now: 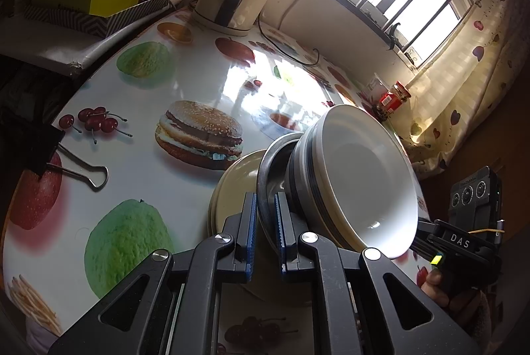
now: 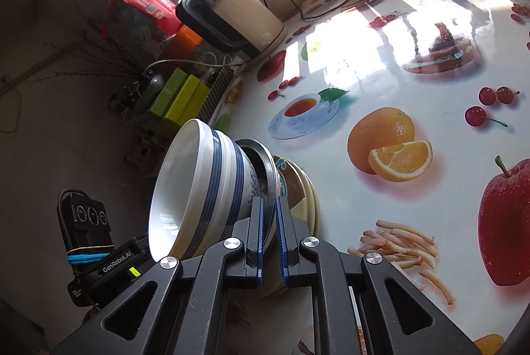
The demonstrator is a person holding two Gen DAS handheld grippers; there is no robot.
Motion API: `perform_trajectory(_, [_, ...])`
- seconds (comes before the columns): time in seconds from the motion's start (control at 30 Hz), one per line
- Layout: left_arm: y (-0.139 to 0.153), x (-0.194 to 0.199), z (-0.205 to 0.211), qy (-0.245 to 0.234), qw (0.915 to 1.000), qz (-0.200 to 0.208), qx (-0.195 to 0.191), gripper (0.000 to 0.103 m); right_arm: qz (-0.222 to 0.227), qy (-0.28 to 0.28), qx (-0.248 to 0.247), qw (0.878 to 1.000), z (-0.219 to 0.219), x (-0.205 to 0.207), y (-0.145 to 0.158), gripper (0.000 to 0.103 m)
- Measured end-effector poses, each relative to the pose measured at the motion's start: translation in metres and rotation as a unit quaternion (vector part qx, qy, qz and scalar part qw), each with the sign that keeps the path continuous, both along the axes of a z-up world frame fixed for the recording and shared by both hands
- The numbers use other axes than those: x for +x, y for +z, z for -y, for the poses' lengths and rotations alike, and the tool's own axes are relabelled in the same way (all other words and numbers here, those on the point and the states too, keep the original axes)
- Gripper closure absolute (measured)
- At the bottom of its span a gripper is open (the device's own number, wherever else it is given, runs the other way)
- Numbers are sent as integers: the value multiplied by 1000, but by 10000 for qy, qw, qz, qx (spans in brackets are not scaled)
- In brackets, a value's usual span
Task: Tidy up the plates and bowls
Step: 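Lower the bowl stack onto the yellow plates and open both grippers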
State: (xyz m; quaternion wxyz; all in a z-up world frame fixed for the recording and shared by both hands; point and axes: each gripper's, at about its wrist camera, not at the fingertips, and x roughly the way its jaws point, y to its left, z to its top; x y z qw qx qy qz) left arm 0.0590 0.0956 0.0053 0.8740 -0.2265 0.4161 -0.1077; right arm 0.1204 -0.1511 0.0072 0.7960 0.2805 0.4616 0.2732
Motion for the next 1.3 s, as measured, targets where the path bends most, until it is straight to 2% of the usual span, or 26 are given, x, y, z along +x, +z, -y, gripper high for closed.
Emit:
perform_trajectory(1.13, [3,2,-2,86,9999,27,50,92,63,-59,27,10000,3,-2,2,93])
perform_trajectory(1.3, [4,2,0,77,9998,11,173,91,100,-79,-24,9999,5,-3,5,92])
